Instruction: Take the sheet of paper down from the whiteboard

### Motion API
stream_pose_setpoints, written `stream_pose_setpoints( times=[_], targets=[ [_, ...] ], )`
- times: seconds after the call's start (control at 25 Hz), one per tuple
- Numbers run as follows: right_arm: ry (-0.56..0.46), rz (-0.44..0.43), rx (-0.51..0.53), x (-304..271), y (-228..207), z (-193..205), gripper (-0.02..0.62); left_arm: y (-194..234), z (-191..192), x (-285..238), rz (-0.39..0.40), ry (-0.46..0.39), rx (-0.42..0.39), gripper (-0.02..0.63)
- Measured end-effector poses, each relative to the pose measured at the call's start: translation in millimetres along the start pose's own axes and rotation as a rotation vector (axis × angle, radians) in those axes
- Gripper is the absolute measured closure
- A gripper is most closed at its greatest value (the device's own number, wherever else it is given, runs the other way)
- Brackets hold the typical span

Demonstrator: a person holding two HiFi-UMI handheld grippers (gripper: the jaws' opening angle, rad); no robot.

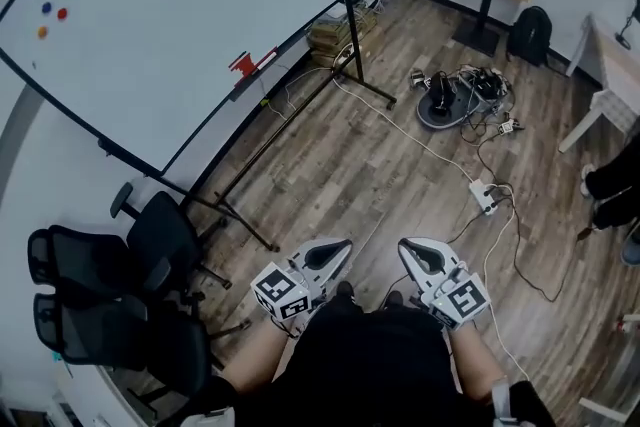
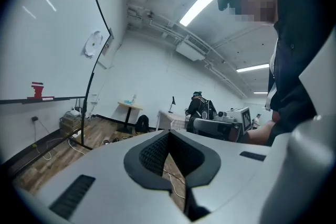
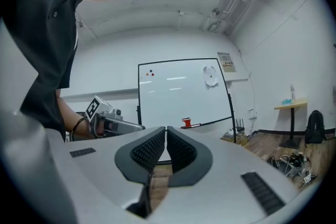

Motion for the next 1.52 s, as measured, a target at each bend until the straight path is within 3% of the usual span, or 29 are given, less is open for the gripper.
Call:
stream_pose_setpoints(
  times=[0.32,0.52,0.72,1.08,1.32,1.52],
  targets=[
    [0.079,-0.060,0.015,12,-22,14,0.571,-27,18,-10,-0.115,0.007,0.012,0.594],
    [0.102,-0.096,-0.030,8,-29,25,0.571,-33,26,-9,-0.126,0.043,0.053,0.594],
    [0.146,-0.138,-0.032,-18,-39,30,0.571,-8,23,-19,-0.116,0.049,0.071,0.594],
    [0.237,-0.109,-0.001,-82,-84,9,0.571,83,-7,-46,-0.066,-0.034,0.040,0.594],
    [0.244,-0.099,0.035,-158,-96,-24,0.571,161,-29,-38,-0.043,-0.066,0.043,0.594],
    [0.236,-0.050,0.002,-199,-99,-30,0.571,219,-26,-33,-0.009,-0.061,0.037,0.594]
  ],
)
Point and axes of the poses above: the fingertips, and each gripper's own axes: x backward along the fingers, y to its left, z out of its underside, the point moved 10 cm from there along x, backward along the fingers, and after that the axes turned 9 degrees about y, right-handed, at the moved point
